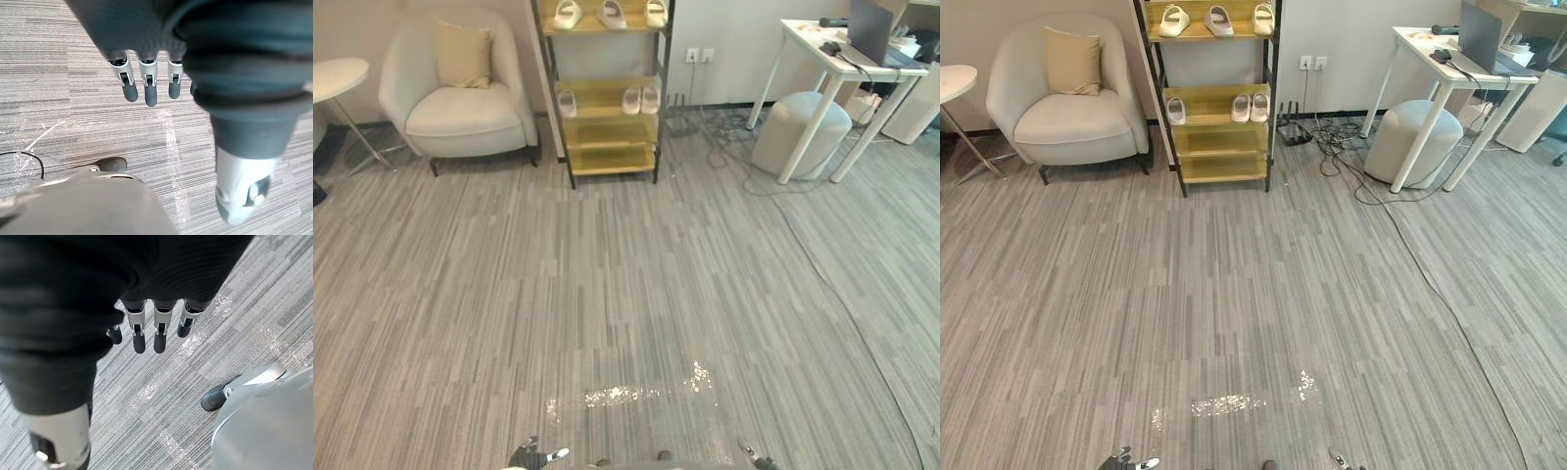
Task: Organize the slippers on the shoe rack
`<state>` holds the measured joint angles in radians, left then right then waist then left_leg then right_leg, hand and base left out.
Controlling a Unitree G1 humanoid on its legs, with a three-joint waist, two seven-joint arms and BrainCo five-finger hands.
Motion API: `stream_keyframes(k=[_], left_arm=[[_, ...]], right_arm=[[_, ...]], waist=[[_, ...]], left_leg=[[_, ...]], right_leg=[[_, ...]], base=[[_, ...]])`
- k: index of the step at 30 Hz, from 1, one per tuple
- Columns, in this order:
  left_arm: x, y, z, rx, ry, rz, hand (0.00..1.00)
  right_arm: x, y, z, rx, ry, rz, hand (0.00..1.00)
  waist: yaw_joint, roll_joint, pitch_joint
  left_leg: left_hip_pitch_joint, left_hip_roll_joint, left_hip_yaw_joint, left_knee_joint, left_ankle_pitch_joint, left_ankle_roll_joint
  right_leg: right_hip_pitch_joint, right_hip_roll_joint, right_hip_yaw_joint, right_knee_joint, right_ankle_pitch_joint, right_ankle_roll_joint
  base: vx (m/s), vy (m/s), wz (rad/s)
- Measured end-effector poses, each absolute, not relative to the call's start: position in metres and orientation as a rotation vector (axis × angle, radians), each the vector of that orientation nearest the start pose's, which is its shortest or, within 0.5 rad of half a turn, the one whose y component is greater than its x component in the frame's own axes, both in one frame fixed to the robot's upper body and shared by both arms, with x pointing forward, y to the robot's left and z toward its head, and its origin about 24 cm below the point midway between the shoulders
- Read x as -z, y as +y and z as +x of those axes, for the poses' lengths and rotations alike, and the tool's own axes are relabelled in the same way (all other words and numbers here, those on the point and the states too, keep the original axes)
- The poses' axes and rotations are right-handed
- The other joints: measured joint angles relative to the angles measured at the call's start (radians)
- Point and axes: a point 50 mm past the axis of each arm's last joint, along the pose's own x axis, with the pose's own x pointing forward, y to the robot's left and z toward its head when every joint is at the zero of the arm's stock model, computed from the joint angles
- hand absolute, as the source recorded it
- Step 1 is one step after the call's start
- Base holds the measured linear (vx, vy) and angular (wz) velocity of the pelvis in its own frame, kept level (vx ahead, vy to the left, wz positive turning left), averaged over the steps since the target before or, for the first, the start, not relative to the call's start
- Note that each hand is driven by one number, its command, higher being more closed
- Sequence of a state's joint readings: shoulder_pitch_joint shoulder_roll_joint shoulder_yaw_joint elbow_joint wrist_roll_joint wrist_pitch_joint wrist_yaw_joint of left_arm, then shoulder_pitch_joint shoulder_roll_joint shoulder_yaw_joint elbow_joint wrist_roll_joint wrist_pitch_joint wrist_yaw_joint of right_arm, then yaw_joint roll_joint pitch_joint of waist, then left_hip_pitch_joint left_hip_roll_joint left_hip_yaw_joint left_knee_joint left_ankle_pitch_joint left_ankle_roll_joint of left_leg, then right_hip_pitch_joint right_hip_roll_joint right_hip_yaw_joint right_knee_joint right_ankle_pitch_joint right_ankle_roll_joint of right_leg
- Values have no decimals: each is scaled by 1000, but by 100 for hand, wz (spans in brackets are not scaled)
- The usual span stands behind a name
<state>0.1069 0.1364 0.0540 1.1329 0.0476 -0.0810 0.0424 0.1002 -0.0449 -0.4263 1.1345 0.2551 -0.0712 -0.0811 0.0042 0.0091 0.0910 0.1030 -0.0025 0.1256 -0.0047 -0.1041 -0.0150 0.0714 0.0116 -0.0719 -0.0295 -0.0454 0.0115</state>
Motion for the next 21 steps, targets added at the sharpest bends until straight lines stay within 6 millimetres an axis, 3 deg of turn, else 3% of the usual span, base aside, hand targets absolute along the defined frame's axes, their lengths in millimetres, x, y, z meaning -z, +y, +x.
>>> stream_keyframes(k=[21], left_arm=[[164, 214, 76, -141, 1144, 164, 0]], right_arm=[[165, -217, 72, 621, 1080, 303, 0]], waist=[[3, -7, 23]], left_leg=[[37, -3, -2, -58, 18, -2]], right_leg=[[37, 1, -14, -37, 4, 5]], base=[[2, -10, 1]])
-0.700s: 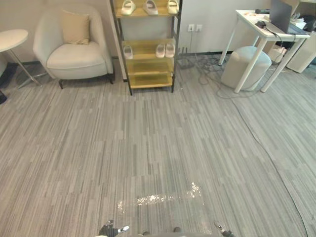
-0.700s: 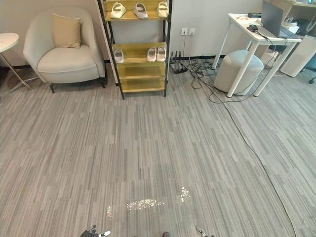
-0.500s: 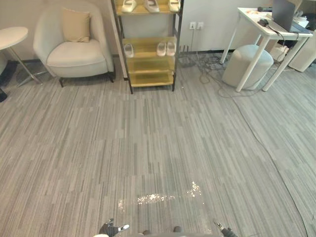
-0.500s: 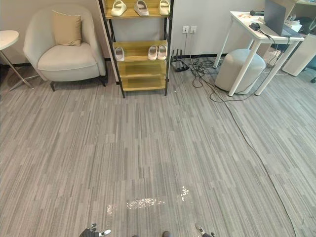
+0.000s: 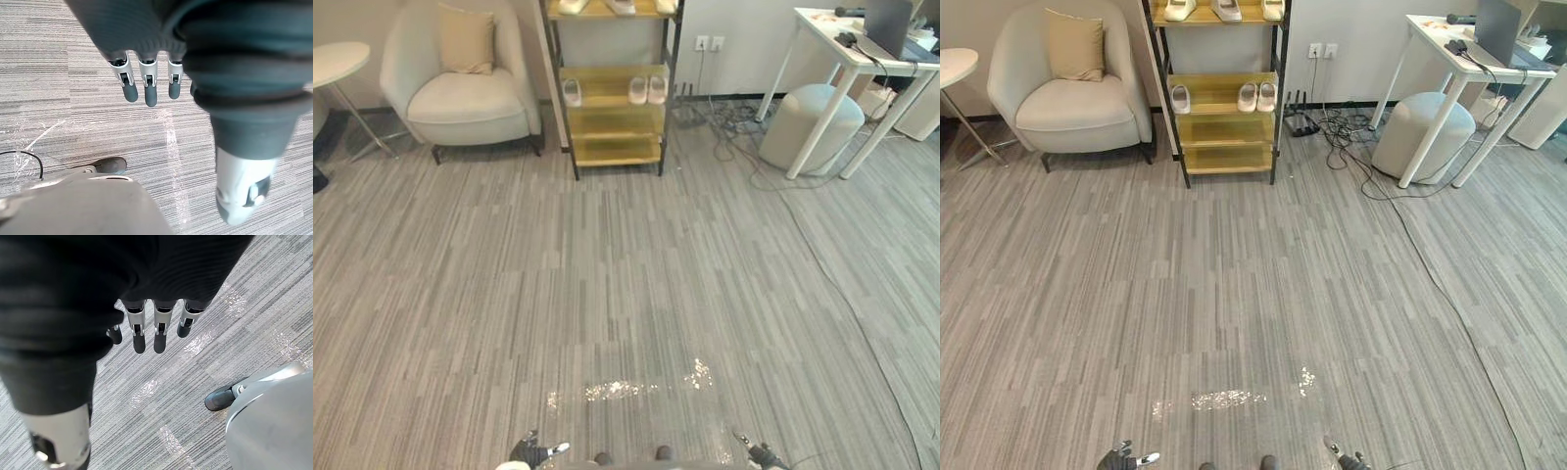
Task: Organize the slippers on the shoe rack
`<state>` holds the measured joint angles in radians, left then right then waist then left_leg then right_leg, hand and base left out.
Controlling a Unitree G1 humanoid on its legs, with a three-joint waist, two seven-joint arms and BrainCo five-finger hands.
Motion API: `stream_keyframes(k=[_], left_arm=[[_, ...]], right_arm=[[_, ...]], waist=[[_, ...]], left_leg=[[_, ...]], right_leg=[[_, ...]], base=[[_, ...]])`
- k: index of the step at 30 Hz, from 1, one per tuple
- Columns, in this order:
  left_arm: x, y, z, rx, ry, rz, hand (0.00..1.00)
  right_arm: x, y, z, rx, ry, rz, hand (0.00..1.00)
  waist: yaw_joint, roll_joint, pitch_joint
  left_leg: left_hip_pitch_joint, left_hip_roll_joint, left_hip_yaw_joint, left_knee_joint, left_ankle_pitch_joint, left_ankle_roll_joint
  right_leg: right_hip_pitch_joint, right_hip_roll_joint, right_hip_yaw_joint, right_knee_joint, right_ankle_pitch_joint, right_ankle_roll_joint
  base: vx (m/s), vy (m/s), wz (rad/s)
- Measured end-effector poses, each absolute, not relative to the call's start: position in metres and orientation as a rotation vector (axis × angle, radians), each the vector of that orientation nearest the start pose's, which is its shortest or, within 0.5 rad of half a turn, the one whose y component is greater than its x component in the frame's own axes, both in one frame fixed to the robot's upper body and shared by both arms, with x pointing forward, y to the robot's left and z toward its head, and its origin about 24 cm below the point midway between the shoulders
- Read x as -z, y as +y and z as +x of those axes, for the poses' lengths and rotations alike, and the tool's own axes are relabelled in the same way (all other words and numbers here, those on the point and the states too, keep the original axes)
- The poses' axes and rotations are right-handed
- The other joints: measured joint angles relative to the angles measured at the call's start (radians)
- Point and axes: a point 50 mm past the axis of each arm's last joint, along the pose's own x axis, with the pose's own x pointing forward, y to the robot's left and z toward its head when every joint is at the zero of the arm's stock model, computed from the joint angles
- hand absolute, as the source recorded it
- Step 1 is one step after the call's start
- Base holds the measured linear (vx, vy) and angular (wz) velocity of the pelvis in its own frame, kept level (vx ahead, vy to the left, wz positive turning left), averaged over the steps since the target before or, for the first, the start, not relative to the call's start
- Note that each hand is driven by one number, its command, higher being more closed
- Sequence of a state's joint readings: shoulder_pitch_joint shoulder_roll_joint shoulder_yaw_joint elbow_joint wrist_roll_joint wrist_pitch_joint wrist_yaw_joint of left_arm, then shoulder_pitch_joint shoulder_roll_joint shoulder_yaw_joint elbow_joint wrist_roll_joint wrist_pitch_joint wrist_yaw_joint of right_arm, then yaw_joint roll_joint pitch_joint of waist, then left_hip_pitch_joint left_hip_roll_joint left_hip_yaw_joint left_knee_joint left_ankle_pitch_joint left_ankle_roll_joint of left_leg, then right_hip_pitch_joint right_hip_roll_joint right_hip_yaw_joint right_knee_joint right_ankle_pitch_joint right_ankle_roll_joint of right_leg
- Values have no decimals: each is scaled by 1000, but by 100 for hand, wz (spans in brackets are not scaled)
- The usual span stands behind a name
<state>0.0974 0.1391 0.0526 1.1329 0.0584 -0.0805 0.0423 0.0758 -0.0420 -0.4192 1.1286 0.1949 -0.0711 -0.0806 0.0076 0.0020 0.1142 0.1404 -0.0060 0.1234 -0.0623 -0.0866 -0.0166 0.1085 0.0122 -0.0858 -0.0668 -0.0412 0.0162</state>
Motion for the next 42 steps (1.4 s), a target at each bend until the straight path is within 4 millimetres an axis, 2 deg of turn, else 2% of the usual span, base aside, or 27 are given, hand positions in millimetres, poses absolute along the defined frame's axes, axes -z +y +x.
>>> stream_keyframes(k=[19, 20, 21, 23, 24, 25, 26, 27, 29, 32, 33, 34, 35, 36, 37, 38, 39, 40, 41, 42], left_arm=[[164, 214, 77, -140, 1142, 166, 0], [163, 215, 80, -141, 1136, 169, 0], [163, 216, 81, -142, 1134, 170, 0], [160, 220, 88, -148, 1114, 181, 0], [158, 225, 91, -167, 1099, 179, 0], [157, 226, 93, -179, 1090, 172, 0], [156, 225, 94, -209, 1074, 141, 0], [157, 222, 94, -230, 1067, 112, 0], [157, 219, 93, -246, 1064, 96, 0], [156, 218, 93, -262, 1053, 79, 0], [157, 216, 94, -259, 1055, 75, 0], [158, 216, 92, -258, 1062, 73, 0], [158, 218, 91, -261, 1067, 78, 0], [157, 222, 91, -264, 1070, 89, 0], [157, 223, 91, -265, 1070, 90, 0], [157, 223, 91, -266, 1069, 90, 0], [157, 222, 91, -263, 1070, 90, 0], [157, 222, 92, -259, 1069, 93, 0], [156, 221, 95, -245, 1063, 103, 0], [155, 222, 99, -229, 1057, 120, 0]], right_arm=[[165, -217, 73, 608, 1078, 297, 0], [165, -216, 73, 607, 1077, 299, 0], [165, -216, 74, 607, 1076, 300, 0], [164, -215, 76, 593, 1069, 292, 0], [165, -212, 76, 586, 1075, 294, 0], [165, -212, 75, 586, 1076, 294, 0], [164, -213, 76, 590, 1069, 294, 0], [163, -215, 77, 594, 1054, 285, 0], [161, -219, 76, 601, 1045, 278, 0], [159, -220, 81, 600, 1023, 274, 0], [158, -221, 86, 595, 1012, 271, 0], [159, -221, 85, 597, 1023, 268, 0], [160, -218, 84, 591, 1031, 275, 0], [162, -208, 84, 579, 1044, 300, 0], [163, -206, 84, 579, 1045, 308, 0], [163, -203, 84, 582, 1041, 322, 0], [162, -204, 85, 579, 1036, 321, 0], [162, -204, 86, 578, 1033, 319, 0], [160, -205, 90, 570, 1012, 312, 0], [159, -205, 94, 565, 996, 311, 0]], waist=[[-2, -2, 1], [-3, -7, 4], [-3, -9, 5], [0, -28, 31], [2, -47, 44], [2, -49, 48], [6, -40, 61], [12, -24, 66], [10, -9, 68], [12, -2, 64], [16, 4, 57], [28, 6, 52], [29, -5, 43], [33, -27, 25], [36, -31, 22], [42, -34, 22], [46, -34, 22], [46, -33, 21], [41, -32, 21], [36, -35, 25]], left_leg=[[-7, 4, 3, 4, -1, -2], [-35, 8, 5, 47, -20, -19], [-43, 9, 7, 61, -26, -21], [-122, 28, 34, 256, -96, -51], [-196, 39, 66, 436, -107, -62], [-220, 48, 77, 500, -107, -62], [-284, 77, 98, 667, -109, -57], [-336, 117, 131, 783, -135, -27], [-368, 146, 149, 818, -167, -24], [-408, 147, 170, 654, -171, -34], [-415, 111, 143, 453, -112, -51], [-388, 81, 138, 376, -24, -8], [-383, 68, 151, 361, -30, -9], [-390, 40, 168, 363, -57, 11], [-389, 34, 175, 365, -64, 18], [-362, 21, 189, 367, -85, 33], [-317, 12, 200, 359, -107, 43], [-308, 11, 201, 357, -111, 44], [-270, 12, 201, 357, -141, 48], [-224, 14, 199, 356, -168, 51]], right_leg=[[-12, 0, -9, 13, -9, -1], [-37, -2, -10, 56, -31, -2], [-43, -2, -10, 66, -37, -4], [-81, -8, -4, 153, -95, -15], [-88, -20, 9, 198, -134, -25], [-89, -23, 13, 213, -143, -25], [-88, -24, 27, 253, -169, -33], [-88, -20, 39, 287, -191, -39], [-81, -22, 53, 301, -208, -40], [-69, -46, 74, 284, -225, -20], [-74, -64, 85, 268, -235, 4], [-72, -80, 109, 258, -244, 27], [-70, -93, 112, 249, -246, 32], [-69, -123, 105, 251, -243, 61], [-74, -131, 102, 261, -246, 66], [-86, -147, 100, 327, -249, 73], [-126, -157, 100, 465, -252, 93], [-140, -159, 95, 507, -247, 107], [-231, -169, 87, 723, -208, 170], [-304, -179, 76, 926, -186, 186]], base=[[-18, -17, 0], [-21, -44, -1], [-20, -38, 3], [-62, -38, -2], [-70, -45, -11], [-18, -53, -23], [54, -28, -33], [77, -10, -32], [116, 42, -22], [186, 129, -18], [364, 295, -32], [387, 298, -33], [359, 241, -22], [251, 118, -4], [433, 184, -9], [517, 224, -25], [423, 185, -24], [396, 201, -20], [388, 164, -5], [471, 171, -2]])
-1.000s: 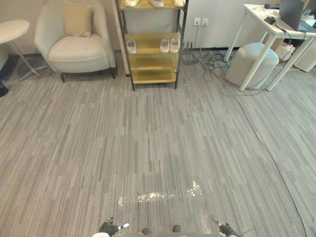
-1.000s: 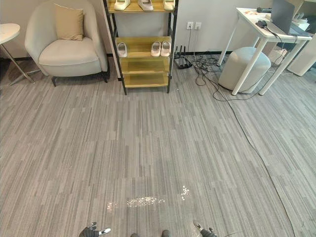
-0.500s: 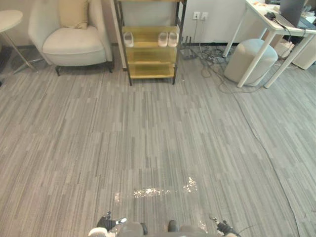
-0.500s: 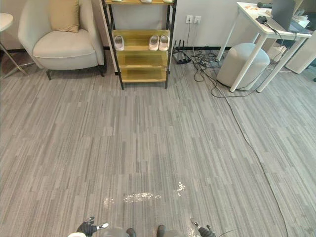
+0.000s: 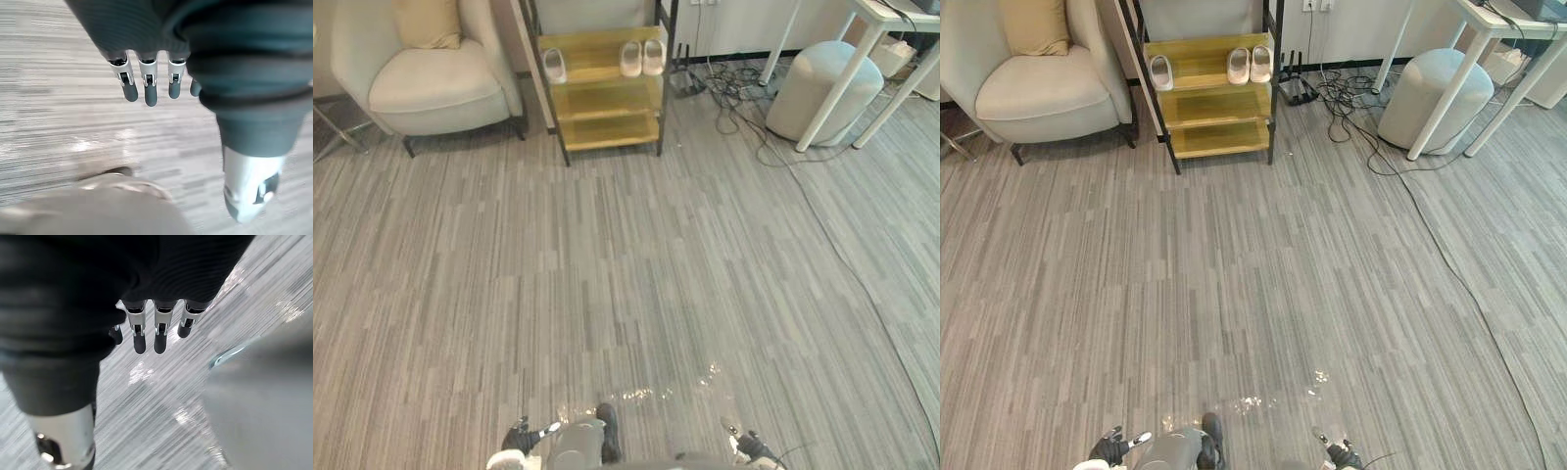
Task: Organize the slippers on the shoe rack
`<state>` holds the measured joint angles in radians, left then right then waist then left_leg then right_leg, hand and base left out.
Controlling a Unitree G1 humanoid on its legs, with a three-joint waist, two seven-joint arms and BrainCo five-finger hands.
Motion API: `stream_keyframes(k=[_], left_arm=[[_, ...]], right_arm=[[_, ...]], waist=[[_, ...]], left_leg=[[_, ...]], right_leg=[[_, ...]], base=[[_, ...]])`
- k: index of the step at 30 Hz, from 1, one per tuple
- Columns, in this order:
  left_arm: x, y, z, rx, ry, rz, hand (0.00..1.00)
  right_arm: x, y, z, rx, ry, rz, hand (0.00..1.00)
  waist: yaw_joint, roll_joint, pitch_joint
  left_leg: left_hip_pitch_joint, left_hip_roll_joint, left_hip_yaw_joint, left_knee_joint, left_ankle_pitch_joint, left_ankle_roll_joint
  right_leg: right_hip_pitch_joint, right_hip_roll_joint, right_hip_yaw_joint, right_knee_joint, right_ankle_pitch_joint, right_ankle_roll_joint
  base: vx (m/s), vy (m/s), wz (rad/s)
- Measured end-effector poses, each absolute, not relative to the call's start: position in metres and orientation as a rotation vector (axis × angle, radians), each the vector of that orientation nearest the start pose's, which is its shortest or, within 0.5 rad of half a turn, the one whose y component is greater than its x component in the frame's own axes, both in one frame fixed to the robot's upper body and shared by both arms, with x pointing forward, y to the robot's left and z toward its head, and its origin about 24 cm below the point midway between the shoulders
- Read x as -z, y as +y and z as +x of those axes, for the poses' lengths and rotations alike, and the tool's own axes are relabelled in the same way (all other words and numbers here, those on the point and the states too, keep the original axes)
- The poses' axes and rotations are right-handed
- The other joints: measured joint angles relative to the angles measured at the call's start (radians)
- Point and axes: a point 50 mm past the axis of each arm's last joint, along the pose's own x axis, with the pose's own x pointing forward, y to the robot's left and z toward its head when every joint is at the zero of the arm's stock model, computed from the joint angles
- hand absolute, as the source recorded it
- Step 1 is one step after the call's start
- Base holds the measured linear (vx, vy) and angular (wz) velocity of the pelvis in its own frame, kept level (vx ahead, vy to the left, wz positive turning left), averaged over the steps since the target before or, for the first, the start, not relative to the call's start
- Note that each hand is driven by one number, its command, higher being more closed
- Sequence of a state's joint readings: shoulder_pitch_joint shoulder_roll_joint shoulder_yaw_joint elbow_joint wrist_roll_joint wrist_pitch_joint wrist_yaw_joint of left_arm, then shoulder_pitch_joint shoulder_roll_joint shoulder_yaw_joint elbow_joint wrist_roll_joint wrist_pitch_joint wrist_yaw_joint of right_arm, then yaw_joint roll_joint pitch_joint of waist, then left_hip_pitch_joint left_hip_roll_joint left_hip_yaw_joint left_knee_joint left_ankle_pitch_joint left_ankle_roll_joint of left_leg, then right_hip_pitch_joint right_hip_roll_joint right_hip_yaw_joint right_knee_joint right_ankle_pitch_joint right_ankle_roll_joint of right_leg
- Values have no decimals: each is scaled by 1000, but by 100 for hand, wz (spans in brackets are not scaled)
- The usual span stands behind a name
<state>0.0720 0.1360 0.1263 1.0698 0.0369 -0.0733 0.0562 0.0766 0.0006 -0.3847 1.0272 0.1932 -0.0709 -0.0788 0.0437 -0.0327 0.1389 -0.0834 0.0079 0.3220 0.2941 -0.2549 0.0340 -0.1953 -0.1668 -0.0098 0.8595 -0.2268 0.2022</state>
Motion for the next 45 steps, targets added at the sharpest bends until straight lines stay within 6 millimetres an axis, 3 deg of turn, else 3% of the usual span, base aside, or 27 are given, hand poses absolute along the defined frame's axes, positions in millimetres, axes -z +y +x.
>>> stream_keyframes(k=[1, 3, 5, 7, 8, 9, 11, 13, 15, 16, 19, 20, 21, 23, 26, 28, 29, 32, 34, 36, 38, 39, 40, 41, 42, 43, 45], left_arm=[[155, 222, 100, -227, 1055, 122, 0], [155, 219, 104, -222, 1044, 116, 0], [155, 214, 108, -218, 1036, 96, 0], [154, 202, 119, -178, 1015, 90, 0], [156, 176, 126, -108, 1017, 62, 0], [156, 170, 130, -99, 1010, 42, 0], [156, 168, 131, -96, 1010, 40, 0], [157, 163, 130, -105, 1014, 0, 0], [151, 166, 140, -151, 957, -38, 0], [148, 165, 144, -164, 931, -54, 0], [145, 161, 149, -153, 907, -61, 0], [144, 158, 151, -135, 894, -52, 0], [144, 158, 151, -133, 892, -51, 0], [145, 159, 149, -134, 894, -49, 0], [145, 165, 149, -142, 901, -40, 0], [146, 166, 148, -146, 904, -38, 0], [148, 165, 144, -143, 923, -39, 0], [151, 173, 136, -141, 959, -7, 0], [152, 174, 134, -144, 972, -4, 0], [154, 173, 132, -142, 989, -8, 0], [155, 171, 132, -127, 998, 1, 0], [155, 172, 131, -109, 1000, 23, 0], [155, 172, 130, -106, 1003, 26, 0], [156, 172, 129, -98, 1013, 33, 0], [157, 167, 126, -96, 1023, 20, 0], [157, 164, 129, -100, 1016, 0, 0], [157, 159, 128, -120, 1016, -38, 0]], right_arm=[[158, -206, 95, 565, 990, 311, 0], [155, -208, 102, 555, 961, 300, 0], [153, -208, 109, 537, 950, 282, 0], [151, -208, 117, 524, 932, 278, 0], [153, -220, 110, 531, 966, 238, 0], [150, -230, 113, 535, 955, 206, 0], [150, -228, 117, 523, 958, 204, 0], [151, -229, 114, 537, 972, 212, 0], [152, -227, 107, 524, 979, 201, 0], [152, -226, 103, 523, 976, 201, 0], [152, -216, 106, 518, 953, 239, 0], [152, -215, 106, 518, 957, 246, 0], [152, -215, 106, 520, 958, 246, 0], [154, -217, 101, 551, 971, 262, 0], [161, -205, 89, 553, 1026, 297, 0], [161, -203, 88, 555, 1026, 304, 0], [159, -208, 91, 546, 1011, 281, 0], [157, -205, 95, 527, 988, 290, 0], [157, -205, 96, 525, 984, 291, 0], [155, -206, 102, 519, 965, 291, 0], [152, -209, 112, 509, 936, 282, 0], [152, -209, 113, 494, 940, 268, 0], [153, -209, 111, 495, 949, 269, 0], [156, -211, 103, 515, 977, 276, 0], [155, -217, 105, 518, 973, 260, 0], [153, -222, 109, 524, 958, 254, 0], [154, -220, 105, 537, 972, 274, 0]], waist=[[-2, 0, 1], [-9, 12, 13], [-14, 23, 17], [-44, 27, 18], [-56, 55, 18], [-56, 83, 22], [-57, 87, 23], [-61, 89, 40], [-48, 80, 60], [-36, 86, 62], [-34, 83, 56], [-28, 83, 53], [-27, 83, 53], [8, 70, 33], [1, 24, 8], [13, 19, 4], [11, 33, -4], [-15, 7, -6], [-22, 3, -6], [-41, 19, -5], [-52, 44, 6], [-60, 33, 6], [-61, 25, 5], [-63, 28, 1], [-53, 56, 0], [-47, 73, -2], [-55, 75, 4]], left_leg=[[20, 0, -2, -3, -9, 0], [152, 10, -5, -71, -24, -8], [219, 36, -9, -109, -24, -8], [240, 73, -38, -128, -24, -8], [305, 125, -121, -157, -28, -92], [301, 147, -135, -148, 22, -156], [291, 152, -145, -143, 65, -168], [248, 175, -168, 54, 107, -185], [56, 258, -170, 537, 203, -132], [-42, 293, -134, 661, 123, -116], [-153, 273, -8, 481, 57, -81], [-181, 209, 5, 260, 60, -92], [-180, 192, 2, 200, 67, -93], [-151, 83, -54, -81, 235, -54], [-136, 27, -49, -83, 231, -3], [-101, 21, -30, -47, 167, -3], [-35, 25, -28, -44, 77, -5], [68, -5, -51, -26, -20, -1], [123, -2, -61, -38, -36, -2], [224, 29, -100, -108, -46, -7], [249, 73, -130, -137, -43, -11], [269, 80, -159, -150, -27, -38], [275, 75, -171, -153, -21, -49], [311, 91, -214, -150, -26, -91], [318, 116, -217, -147, -24, -96], [302, 129, -227, -120, 32, -166], [273, 126, -246, 19, 141, -213]], right_leg=[[-21, -9, -18, 56, 1, -7], [-93, -51, -157, 181, -40, -95], [-134, -39, -248, 106, -76, -150], [-194, 7, -274, -127, -67, -159], [-159, 93, -196, -574, 290, -208], [-156, 115, -199, -563, 239, -234], [-150, 123, -199, -569, 224, -255], [-72, 150, -205, -597, 173, -242], [57, 159, -215, -650, 128, -259], [125, 167, -221, -673, 109, -265], [200, 162, -233, -737, 98, -248], [225, 159, -233, -769, 95, -233], [231, 157, -233, -776, 94, -229], [264, 140, -194, -801, 77, -180], [277, 86, -184, -803, 72, -158], [266, 63, -152, -687, 40, -107], [168, 41, -129, -382, 1, -54], [-20, -23, -133, 64, -11, -85], [-47, -22, -158, 93, -43, -115], [-119, 19, -234, -61, -90, -168], [-167, 85, -231, -290, -42, -174], [-166, 114, -196, -532, 87, -160], [-164, 113, -182, -585, 126, -161], [-130, 129, -168, -636, 290, -228], [-120, 149, -180, -628, 296, -234], [-117, 152, -178, -599, 247, -256], [-44, 141, -197, -597, 183, -258]], base=[[412, 57, 1], [463, 3, -5], [407, -54, 2], [696, -331, 59], [1093, -616, 80], [1013, -580, 55], [398, -259, -5], [269, -244, 10], [197, -118, 8], [203, -87, -2], [208, -33, 1], [216, 44, -1], [306, 101, -8], [523, 146, -25], [455, 73, 11], [465, 130, -16], [412, 168, -29], [456, 120, 6], [453, -13, 28], [638, -80, 50], [555, -141, 59], [567, -189, 72], [618, -245, 82], [518, -207, 35], [622, -209, 32], [581, -187, 0], [657, -257, 37]])
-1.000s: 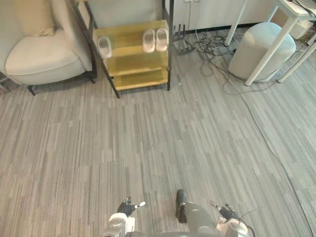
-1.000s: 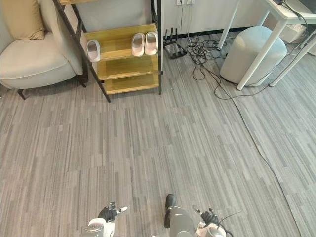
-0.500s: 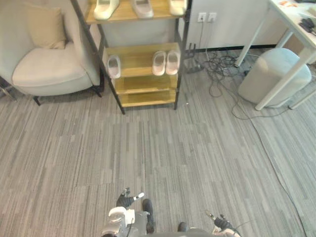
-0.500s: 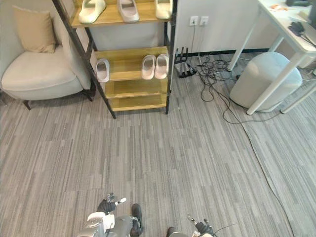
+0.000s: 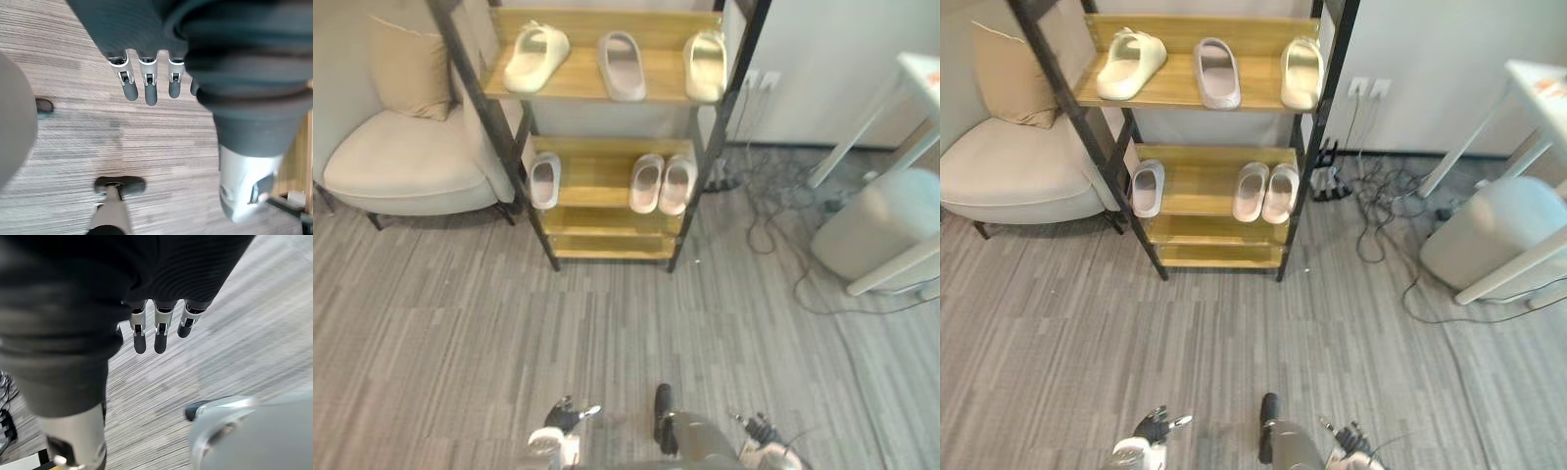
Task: Organize the slippers on the shoe rack
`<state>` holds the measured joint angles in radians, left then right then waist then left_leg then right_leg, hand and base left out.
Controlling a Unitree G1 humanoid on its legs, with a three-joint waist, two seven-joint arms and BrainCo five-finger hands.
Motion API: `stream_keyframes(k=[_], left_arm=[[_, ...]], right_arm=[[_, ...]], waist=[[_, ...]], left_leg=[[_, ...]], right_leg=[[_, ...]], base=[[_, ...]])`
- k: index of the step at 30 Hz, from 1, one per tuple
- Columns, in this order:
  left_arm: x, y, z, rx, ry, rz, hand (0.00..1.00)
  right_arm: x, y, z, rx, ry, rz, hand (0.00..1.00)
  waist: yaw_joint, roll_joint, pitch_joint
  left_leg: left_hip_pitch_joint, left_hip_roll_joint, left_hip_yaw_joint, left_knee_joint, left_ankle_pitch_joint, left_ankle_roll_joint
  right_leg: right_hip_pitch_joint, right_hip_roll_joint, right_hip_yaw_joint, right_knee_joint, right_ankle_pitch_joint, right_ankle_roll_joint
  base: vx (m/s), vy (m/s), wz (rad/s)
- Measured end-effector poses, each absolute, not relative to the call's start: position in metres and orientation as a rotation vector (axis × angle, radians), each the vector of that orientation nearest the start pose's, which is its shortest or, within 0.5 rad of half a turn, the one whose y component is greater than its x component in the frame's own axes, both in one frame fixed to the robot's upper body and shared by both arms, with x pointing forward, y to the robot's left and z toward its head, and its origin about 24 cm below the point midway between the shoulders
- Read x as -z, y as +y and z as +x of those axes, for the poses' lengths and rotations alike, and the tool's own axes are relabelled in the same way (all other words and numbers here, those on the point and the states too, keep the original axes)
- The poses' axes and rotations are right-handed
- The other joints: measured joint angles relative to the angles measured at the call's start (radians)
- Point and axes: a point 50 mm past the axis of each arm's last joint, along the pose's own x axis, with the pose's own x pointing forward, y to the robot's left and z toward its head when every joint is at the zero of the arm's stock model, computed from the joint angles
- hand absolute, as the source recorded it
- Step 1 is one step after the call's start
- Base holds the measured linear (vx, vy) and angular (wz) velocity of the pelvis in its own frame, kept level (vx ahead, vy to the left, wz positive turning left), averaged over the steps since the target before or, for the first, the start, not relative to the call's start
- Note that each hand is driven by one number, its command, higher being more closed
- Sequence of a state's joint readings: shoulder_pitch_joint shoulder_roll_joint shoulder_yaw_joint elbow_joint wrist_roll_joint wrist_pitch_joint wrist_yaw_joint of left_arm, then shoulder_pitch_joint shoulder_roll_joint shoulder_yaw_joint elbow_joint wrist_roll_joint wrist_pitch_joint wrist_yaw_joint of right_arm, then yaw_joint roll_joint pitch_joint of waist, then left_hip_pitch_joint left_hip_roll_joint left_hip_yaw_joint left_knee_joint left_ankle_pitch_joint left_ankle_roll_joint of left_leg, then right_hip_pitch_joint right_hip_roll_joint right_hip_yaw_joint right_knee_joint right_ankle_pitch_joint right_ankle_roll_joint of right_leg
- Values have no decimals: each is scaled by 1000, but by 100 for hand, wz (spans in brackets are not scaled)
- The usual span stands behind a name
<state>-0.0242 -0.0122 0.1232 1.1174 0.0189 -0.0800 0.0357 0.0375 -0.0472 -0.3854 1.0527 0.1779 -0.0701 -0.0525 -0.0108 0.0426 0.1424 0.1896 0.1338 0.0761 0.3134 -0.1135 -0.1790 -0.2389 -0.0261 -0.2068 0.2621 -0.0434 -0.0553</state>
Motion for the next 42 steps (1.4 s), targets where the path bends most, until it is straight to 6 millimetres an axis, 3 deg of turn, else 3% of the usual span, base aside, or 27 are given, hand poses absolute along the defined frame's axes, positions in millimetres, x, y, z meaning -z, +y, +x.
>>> stream_keyframes(k=[1, 2, 3, 5, 7, 8, 9, 10, 11, 12, 13, 14, 15, 18, 21, 23, 25, 26, 27, 28, 29, 30, 32, 34, 38, 42], left_arm=[[156, 158, 130, -141, 999, -64, 0], [154, 157, 133, -152, 981, -79, 0], [153, 158, 135, -156, 972, -82, 0], [149, 161, 141, -168, 935, -80, 0], [148, 162, 142, -167, 926, -79, 0], [147, 161, 145, -156, 917, -71, 0], [147, 160, 146, -151, 916, -68, 0], [147, 160, 146, -150, 916, -67, 0], [147, 161, 144, -138, 925, -50, 0], [147, 166, 145, -131, 928, -27, 0], [147, 167, 146, -131, 927, -21, 0], [147, 176, 146, -136, 931, 2, 0], [147, 181, 145, -144, 937, 15, 0], [150, 187, 138, -144, 966, 39, 0], [154, 191, 129, -131, 1003, 67, 0], [155, 190, 125, -111, 1022, 86, 0], [157, 190, 122, -109, 1034, 86, 0], [158, 192, 117, -112, 1044, 90, 0], [158, 193, 116, -113, 1046, 93, 0], [157, 196, 116, -115, 1048, 101, 0], [159, 189, 114, -104, 1058, 86, 0], [160, 187, 114, -101, 1060, 82, 0], [163, 176, 106, -92, 1078, 54, 0], [163, 174, 105, -87, 1084, 51, 0], [162, 176, 109, -93, 1074, 55, 0], [162, 182, 110, -100, 1071, 70, 0]], right_arm=[[155, -216, 106, 524, 972, 271, 0], [154, -214, 108, 501, 968, 255, 0], [154, -212, 107, 496, 973, 254, 0], [154, -209, 109, 483, 971, 259, 0], [154, -208, 111, 484, 962, 262, 0], [153, -208, 112, 491, 956, 270, 0], [154, -209, 109, 505, 961, 281, 0], [154, -209, 108, 510, 964, 284, 0], [157, -209, 103, 522, 988, 288, 0], [158, -203, 102, 510, 999, 300, 0], [160, -202, 99, 511, 1009, 304, 0], [162, -194, 99, 501, 1030, 322, 0], [162, -191, 100, 497, 1027, 328, 0], [161, -194, 100, 497, 1020, 322, 0], [160, -198, 101, 492, 1016, 307, 0], [160, -200, 101, 481, 1016, 289, 0], [160, -202, 102, 475, 1015, 275, 0], [160, -201, 100, 471, 1020, 273, 0], [160, -201, 100, 470, 1023, 273, 0], [162, -200, 95, 470, 1037, 276, 0], [161, -209, 93, 491, 1036, 257, 0], [161, -210, 92, 493, 1041, 255, 0], [162, -217, 87, 510, 1057, 241, 0], [162, -217, 86, 510, 1060, 239, 0], [163, -216, 84, 513, 1070, 234, 0], [163, -214, 83, 514, 1074, 235, 0]], waist=[[3, -10, 7], [7, -2, 14], [9, -2, 16], [24, -12, 21], [27, -16, 18], [27, -15, 17], [27, -15, 17], [27, -13, 16], [43, -22, 15], [34, -47, -4], [31, -55, -1], [34, -85, 1], [38, -92, -2], [44, -85, -3], [44, -79, -2], [37, -68, 4], [30, -54, 2], [20, -58, -6], [19, -62, -10], [18, -90, -19], [14, -49, -37], [14, -43, -41], [20, -3, -62], [19, 0, -63], [17, -11, -69], [18, -40, -55]], left_leg=[[-80, 22, 2, 238, 30, -34], [-146, 56, 18, 403, -2, -14], [-172, 72, 34, 462, -27, 8], [-303, 125, 156, 591, -133, 86], [-370, 109, 213, 483, -162, 104], [-418, 46, 214, 218, -142, 101], [-423, 9, 202, 44, -81, 97], [-422, -2, 193, -4, -56, 102], [-392, -52, 159, -112, 105, 154], [-383, -92, 164, -136, 105, 168], [-383, -96, 168, -132, 98, 178], [-388, -112, 176, -102, 75, 198], [-381, -114, 187, -78, 46, 211], [-325, -109, 200, -65, -6, 213], [-248, -106, 219, -85, -57, 220], [-183, -97, 217, -135, -72, 216], [-158, -71, 215, -153, -71, 214], [-147, -63, 212, -152, -66, 206], [-146, -64, 211, -152, -66, 205], [-133, -92, 194, -153, -74, 186], [-126, -73, 173, -161, -77, 175], [-125, -71, 171, -162, -76, 173], [-88, -54, 167, -210, -66, 156], [-65, -48, 160, -227, -63, 152], [-65, -49, 156, -230, -62, 150], [-64, -71, 131, -229, -62, 150]], right_leg=[[88, -2, -2, -42, -39, 4], [139, 8, -4, -54, -70, -6], [158, 11, -5, -58, -87, -11], [254, 2, -24, -67, -127, 2], [308, -15, -26, -94, -141, 21], [347, -41, -21, -121, -153, 51], [371, -55, -15, -135, -162, 70], [376, -56, -13, -137, -165, 78], [403, -71, 14, -157, -176, 109], [409, -103, 18, -174, -163, 129], [413, -109, 19, -175, -160, 132], [417, -133, 35, -171, -154, 141], [413, -140, 58, -139, -137, 154], [378, -148, 93, -2, -125, 161], [254, -176, 105, 315, -111, 162], [173, -178, 45, 423, -222, 139], [131, -136, -4, 336, -255, 134], [128, -103, -10, 166, -233, 127], [130, -96, -8, 117, -212, 120], [127, -96, 5, 0, -97, 97], [156, -75, -1, -29, -81, 90], [162, -72, -2, -40, -78, 88], [225, -35, 1, -154, -44, 80], [255, -21, 6, -193, -31, 73], [282, -14, 8, -257, 0, 76], [326, -22, 7, -339, 52, 93]], base=[[593, -214, 49], [450, -124, 28], [309, -55, 13], [295, -19, 7], [360, 58, -3], [361, 134, -10], [381, 164, -10], [467, 218, -23], [568, 241, -5], [555, 229, -1], [412, 176, 23], [365, 171, 4], [350, 173, -1], [281, 158, -28], [243, 144, -28], [233, 56, -13], [169, -54, 1], [191, -125, 8], [194, -164, 21], [199, -134, 20], [165, -103, 16], [201, -113, -4], [171, -130, -17], [77, -67, -16], [8, -10, -2], [-54, 42, 6]])
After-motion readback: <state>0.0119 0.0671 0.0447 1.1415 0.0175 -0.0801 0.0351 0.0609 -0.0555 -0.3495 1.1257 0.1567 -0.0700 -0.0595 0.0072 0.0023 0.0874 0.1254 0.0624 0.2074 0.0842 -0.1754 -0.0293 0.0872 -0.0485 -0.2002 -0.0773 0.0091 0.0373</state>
